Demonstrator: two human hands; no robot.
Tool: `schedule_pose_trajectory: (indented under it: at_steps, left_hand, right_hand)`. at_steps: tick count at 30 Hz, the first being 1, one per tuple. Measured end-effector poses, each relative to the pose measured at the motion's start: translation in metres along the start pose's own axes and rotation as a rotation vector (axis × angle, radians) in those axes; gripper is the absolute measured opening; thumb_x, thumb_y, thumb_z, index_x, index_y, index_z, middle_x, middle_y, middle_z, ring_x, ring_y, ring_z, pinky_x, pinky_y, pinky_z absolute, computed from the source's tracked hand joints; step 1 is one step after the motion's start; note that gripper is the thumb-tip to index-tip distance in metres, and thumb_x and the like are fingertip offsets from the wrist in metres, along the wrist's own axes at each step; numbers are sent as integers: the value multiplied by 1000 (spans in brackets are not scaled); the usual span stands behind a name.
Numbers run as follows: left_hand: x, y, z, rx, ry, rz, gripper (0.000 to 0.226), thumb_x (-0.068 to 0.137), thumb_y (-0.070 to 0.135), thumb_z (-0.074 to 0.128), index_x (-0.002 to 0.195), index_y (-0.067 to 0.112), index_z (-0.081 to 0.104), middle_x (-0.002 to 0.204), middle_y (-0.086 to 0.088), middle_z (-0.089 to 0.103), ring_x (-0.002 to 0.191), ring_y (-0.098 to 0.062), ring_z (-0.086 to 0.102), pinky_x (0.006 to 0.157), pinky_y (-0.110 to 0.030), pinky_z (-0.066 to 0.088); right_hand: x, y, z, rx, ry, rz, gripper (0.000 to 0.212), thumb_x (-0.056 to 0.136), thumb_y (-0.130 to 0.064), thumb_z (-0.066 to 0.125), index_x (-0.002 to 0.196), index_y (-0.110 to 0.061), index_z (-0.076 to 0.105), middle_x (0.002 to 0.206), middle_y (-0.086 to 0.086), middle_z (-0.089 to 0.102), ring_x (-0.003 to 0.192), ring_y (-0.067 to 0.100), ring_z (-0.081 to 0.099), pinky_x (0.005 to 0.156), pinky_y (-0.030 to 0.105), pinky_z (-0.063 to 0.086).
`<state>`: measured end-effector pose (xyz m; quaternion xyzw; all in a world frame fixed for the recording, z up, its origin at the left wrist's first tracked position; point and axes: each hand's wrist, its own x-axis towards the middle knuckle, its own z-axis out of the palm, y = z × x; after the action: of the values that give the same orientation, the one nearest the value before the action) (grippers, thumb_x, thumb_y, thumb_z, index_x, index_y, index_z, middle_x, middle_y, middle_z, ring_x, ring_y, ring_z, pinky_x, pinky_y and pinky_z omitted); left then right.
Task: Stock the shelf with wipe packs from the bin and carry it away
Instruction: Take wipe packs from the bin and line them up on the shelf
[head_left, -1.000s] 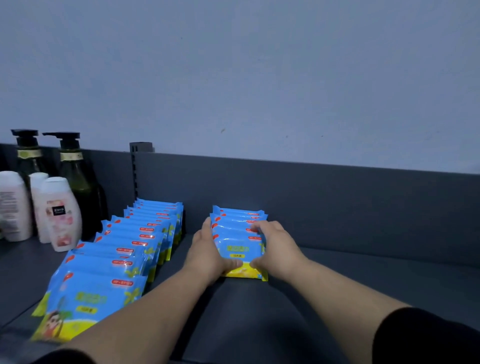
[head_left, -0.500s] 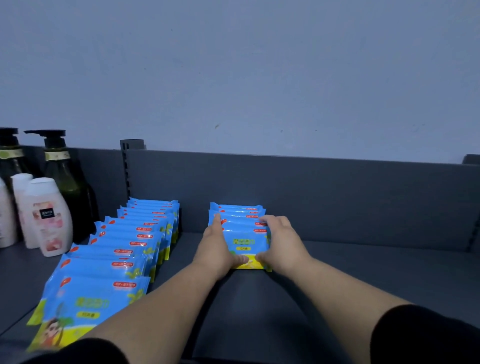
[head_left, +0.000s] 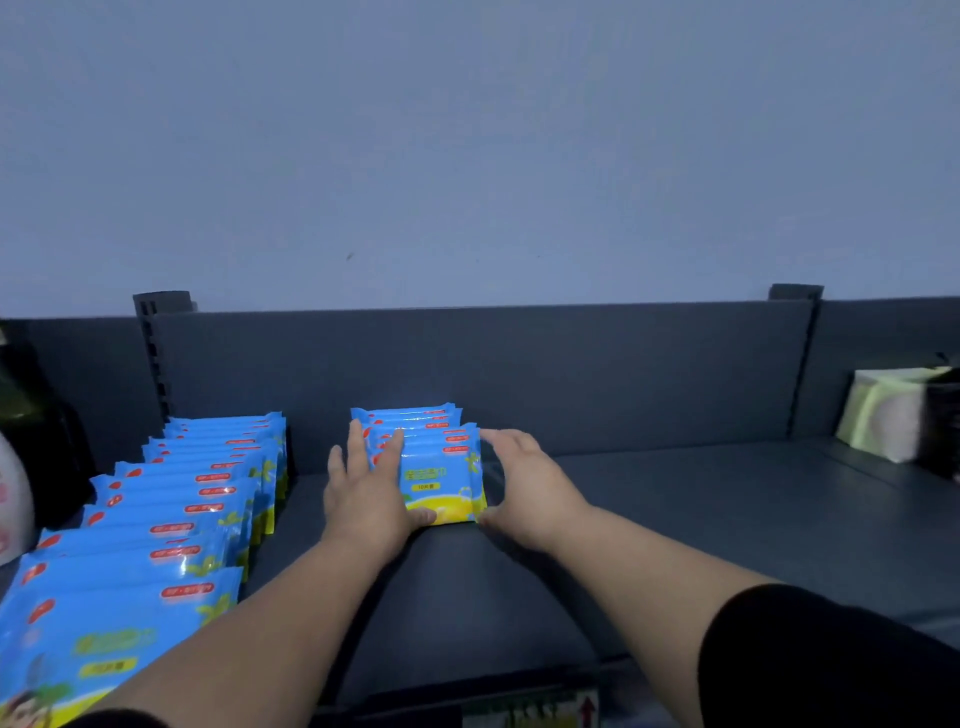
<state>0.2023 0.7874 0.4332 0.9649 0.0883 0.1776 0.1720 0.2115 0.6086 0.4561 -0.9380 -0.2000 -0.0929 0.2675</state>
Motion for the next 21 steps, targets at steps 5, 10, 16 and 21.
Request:
schedule_pose_trajectory:
  at_steps: [5, 10, 16, 21]
  left_hand:
    - [-9, 18, -7, 53, 15, 19, 96, 77, 64, 63, 151, 33, 11, 159, -5, -14, 145, -32, -6, 118, -40, 10]
    - [-30, 75, -4, 8, 1, 111, 90, 81, 65, 56, 151, 34, 8, 159, -4, -10, 147, -29, -4, 118, -42, 8]
    - [-76, 174, 16, -57, -11, 337, 83, 84, 65, 51, 151, 32, 13, 160, -4, -3, 146, -28, 1, 119, -40, 9]
    - [-138, 277, 43, -134, -86, 516, 79, 87, 61, 49, 151, 32, 12, 160, -3, -2, 146, -26, -1, 119, -40, 7]
  right_hand:
    - [-28, 18, -25, -92, 68, 118, 78, 80, -31, 69, 145, -33, 26, 151, -12, 20, 122, 17, 49, 96, 35, 47]
    - [-68, 42, -59, -149, 140, 179, 72, 83, -36, 66, 144, -33, 27, 151, -11, 20, 126, 17, 43, 97, 36, 46]
    - [-140, 94, -114, -281, 223, 299, 70, 86, -43, 61, 146, -31, 27, 151, -6, 24, 133, 22, 35, 101, 38, 40]
    - [-229, 159, -168, -357, 297, 468, 70, 85, -46, 62, 145, -29, 31, 148, -4, 30, 132, 24, 37, 104, 38, 39]
